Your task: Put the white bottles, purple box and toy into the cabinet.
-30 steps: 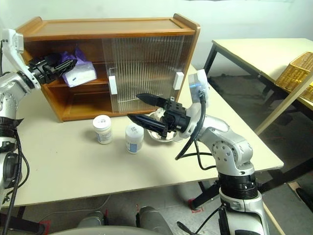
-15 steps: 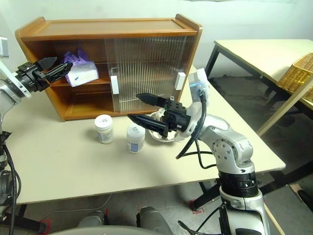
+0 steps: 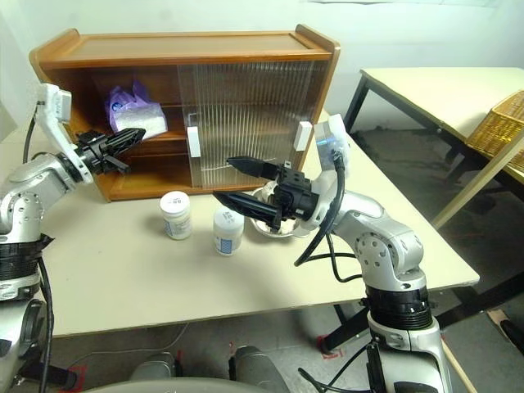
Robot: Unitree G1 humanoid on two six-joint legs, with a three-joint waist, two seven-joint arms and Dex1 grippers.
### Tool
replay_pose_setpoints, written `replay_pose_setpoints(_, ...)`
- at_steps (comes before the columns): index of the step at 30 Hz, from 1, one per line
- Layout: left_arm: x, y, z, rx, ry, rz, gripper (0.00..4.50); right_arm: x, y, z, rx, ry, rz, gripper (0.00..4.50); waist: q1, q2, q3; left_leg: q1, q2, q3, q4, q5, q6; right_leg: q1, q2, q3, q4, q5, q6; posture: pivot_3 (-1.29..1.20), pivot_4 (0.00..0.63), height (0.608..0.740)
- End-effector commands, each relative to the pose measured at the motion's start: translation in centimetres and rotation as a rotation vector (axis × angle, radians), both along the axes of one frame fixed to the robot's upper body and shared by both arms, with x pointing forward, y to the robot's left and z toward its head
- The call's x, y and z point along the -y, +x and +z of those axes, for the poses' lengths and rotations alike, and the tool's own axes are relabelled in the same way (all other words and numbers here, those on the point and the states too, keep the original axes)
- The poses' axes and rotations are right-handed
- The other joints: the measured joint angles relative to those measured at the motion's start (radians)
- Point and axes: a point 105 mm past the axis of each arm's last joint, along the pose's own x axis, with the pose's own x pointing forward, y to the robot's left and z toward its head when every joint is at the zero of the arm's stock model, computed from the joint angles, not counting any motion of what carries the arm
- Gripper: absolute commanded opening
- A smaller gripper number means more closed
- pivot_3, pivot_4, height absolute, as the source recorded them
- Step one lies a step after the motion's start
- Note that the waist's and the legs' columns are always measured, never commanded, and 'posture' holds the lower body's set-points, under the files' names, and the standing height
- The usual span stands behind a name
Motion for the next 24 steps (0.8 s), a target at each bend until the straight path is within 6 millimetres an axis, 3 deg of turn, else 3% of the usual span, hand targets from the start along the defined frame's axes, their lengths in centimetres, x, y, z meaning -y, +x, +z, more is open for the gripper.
replay_pose_setpoints(1, -1.1, 1.1, -2.2, -0.028, 0.039, 0.103, 0.02, 0.1, -0.1, 0.2, 0.005, -0.005, -0.003, 4.50, -0.002, 0.000, 0.000, 0.000, 0.000, 0.000, 0.000, 0.000, 0.000, 0.000, 0.000, 0.000, 0.000, 0.000, 0.000, -0.13, 0.004, 0.740)
replay_pose_setpoints(11, -3.7, 2.9, -2.6, 0.019, 0.041, 0.298, 0.02, 0.2, -0.2, 0.3, 0.006, -0.009, -0.008, 4.50, -0.006, 0.000, 0.000, 0.000, -0.001, 0.000, 0.000, 0.000, 0.000, 0.001, 0.000, 0.000, 0.000, 0.000, 0.004, -0.14, 0.003, 0.740)
replay_pose_setpoints(24, -3.9, 4.0, -2.1, 0.065, 0.004, 0.388, 0.02, 0.2, -0.1, 0.3, 0.007, -0.011, -0.006, 4.50, -0.010, 0.000, 0.000, 0.000, -0.002, 0.000, 0.000, 0.001, 0.001, 0.001, 0.000, -0.001, -0.001, 0.001, 0.006, -0.14, 0.002, 0.740)
